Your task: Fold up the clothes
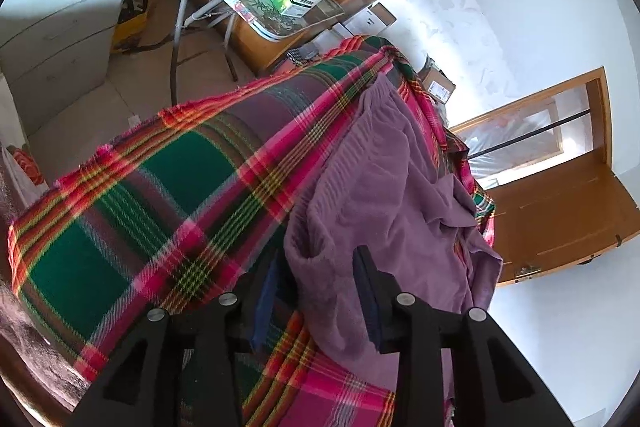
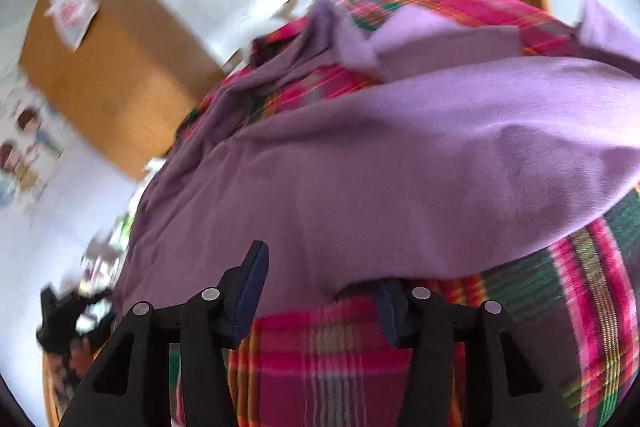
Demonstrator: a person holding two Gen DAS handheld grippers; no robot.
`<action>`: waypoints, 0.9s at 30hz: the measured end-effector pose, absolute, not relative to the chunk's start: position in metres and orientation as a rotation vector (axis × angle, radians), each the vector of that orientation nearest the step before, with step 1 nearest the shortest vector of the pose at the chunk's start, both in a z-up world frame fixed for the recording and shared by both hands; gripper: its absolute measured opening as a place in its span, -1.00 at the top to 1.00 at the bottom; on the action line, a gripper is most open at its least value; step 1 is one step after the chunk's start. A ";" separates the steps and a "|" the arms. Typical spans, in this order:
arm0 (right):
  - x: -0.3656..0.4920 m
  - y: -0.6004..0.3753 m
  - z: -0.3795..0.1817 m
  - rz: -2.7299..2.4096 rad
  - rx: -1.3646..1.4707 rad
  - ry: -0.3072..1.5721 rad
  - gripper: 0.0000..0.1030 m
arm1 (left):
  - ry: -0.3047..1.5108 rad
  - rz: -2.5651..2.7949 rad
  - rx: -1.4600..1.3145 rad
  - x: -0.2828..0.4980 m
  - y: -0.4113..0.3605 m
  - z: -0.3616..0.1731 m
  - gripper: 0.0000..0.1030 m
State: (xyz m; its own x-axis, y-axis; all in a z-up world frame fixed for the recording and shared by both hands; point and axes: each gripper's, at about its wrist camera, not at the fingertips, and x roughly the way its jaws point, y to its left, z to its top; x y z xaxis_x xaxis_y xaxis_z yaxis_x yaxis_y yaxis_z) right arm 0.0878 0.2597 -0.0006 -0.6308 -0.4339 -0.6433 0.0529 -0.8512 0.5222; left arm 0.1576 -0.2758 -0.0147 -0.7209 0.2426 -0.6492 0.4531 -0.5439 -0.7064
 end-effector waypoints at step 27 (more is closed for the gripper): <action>0.111 0.258 0.012 -2.525 1.123 -0.703 0.94 | 1.419 -2.395 1.042 0.170 -0.288 -0.010 0.78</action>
State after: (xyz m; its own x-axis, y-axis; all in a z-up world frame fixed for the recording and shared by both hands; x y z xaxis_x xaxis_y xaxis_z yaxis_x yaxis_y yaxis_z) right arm 0.1113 0.2584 0.0116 -0.6542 -0.4436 -0.6125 0.0632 -0.8391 0.5403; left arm 0.1705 -0.2885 -0.0104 -0.7417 0.1966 -0.6413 0.4678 -0.5335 -0.7047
